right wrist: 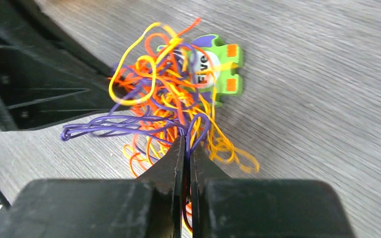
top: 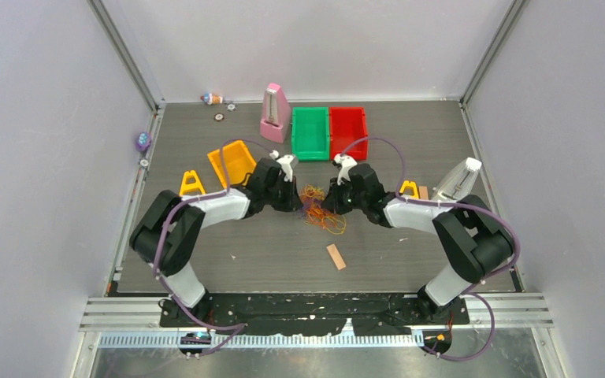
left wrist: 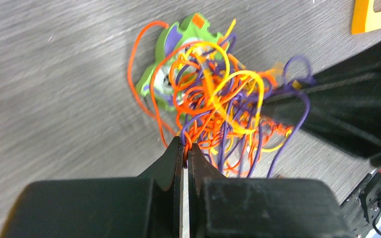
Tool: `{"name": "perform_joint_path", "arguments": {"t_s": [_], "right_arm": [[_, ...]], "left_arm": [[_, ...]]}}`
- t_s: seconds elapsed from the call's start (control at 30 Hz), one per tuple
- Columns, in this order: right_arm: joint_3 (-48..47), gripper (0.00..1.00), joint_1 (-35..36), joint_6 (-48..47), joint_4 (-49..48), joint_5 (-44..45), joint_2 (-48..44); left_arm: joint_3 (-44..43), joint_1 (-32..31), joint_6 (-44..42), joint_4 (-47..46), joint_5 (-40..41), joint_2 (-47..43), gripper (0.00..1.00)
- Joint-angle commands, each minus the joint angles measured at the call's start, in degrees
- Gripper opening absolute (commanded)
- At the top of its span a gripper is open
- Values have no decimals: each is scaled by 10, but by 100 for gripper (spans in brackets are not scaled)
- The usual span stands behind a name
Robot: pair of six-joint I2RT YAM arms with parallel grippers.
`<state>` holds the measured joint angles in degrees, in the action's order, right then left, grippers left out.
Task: Untangle the cables
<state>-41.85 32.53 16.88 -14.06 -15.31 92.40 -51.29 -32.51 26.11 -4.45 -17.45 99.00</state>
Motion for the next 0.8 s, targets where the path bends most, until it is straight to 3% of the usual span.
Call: {"name": "perform_joint_path", "arguments": {"t_s": [0.0,0.13,0.2,0.3,0.53,0.63,0.73,0.77], "right_arm": [[27,5,0,13,-5,143,-81],[59,5,-17,72,26,366,-136],[78,5,-31,119,50,437,-163],[112,5,-51,155,32,456,-205],[119,5,-64,123,2,381,-208],[120,8,-64,76,-36,262,-199],[147,11,-64,44,-146,129,-206],[160,11,-62,42,-169,73,-207]], "left_arm": [[56,7,-6,-31,110,-104,0],[92,25,11,1,259,-168,0],[99,43,29,37,303,-191,0],[134,59,49,28,339,-230,0],[160,61,40,19,366,-276,0],[161,61,27,4,330,-274,0],[172,60,4,-48,261,-281,0],[182,58,-3,-71,235,-286,7]]}}
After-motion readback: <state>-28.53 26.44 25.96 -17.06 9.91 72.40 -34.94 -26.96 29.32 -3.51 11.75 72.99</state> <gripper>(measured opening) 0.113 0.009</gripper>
